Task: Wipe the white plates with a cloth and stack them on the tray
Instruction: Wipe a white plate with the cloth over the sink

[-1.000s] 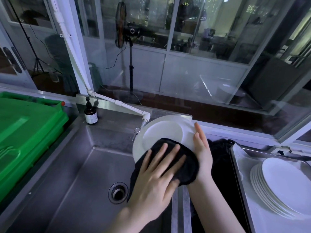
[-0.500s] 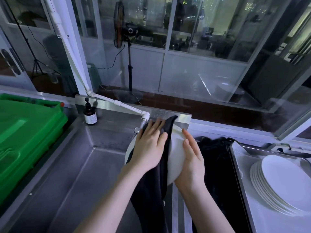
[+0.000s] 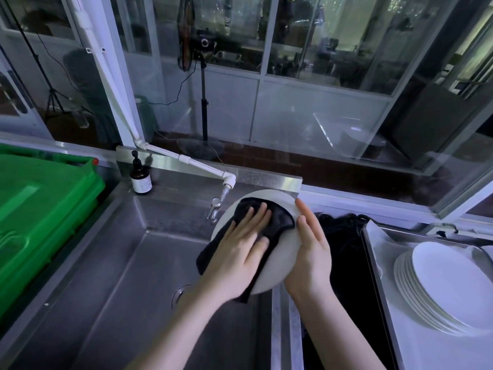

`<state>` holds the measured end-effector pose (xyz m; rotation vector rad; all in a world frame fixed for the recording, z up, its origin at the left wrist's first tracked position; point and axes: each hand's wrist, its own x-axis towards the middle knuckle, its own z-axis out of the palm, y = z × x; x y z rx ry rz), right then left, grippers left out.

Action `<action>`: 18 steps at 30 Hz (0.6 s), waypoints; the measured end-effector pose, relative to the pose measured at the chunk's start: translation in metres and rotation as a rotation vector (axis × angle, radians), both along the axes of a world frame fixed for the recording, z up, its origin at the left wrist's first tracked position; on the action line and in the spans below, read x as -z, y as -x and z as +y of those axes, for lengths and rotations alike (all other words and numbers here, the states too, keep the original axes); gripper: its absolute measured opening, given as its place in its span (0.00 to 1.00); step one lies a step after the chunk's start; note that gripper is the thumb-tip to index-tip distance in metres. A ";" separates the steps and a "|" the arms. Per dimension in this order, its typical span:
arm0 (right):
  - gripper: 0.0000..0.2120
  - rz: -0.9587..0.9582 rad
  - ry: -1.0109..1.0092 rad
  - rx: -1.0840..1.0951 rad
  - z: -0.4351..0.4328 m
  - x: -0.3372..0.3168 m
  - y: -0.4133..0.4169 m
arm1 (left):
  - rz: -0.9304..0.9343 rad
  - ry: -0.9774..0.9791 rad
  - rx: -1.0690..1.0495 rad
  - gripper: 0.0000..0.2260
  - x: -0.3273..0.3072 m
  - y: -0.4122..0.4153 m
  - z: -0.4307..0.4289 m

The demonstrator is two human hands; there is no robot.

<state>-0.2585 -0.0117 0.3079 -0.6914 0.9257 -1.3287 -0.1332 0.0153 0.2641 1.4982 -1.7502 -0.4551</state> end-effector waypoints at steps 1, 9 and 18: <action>0.13 -0.003 0.001 -0.009 0.000 -0.001 0.001 | 0.027 -0.017 -0.036 0.21 0.000 -0.008 -0.005; 0.13 0.005 0.044 0.060 -0.014 -0.006 0.007 | 0.094 -0.003 0.035 0.22 0.007 0.010 0.017; 0.13 -0.023 0.010 0.029 -0.007 0.004 0.007 | 0.067 -0.040 -0.080 0.22 0.018 -0.013 -0.018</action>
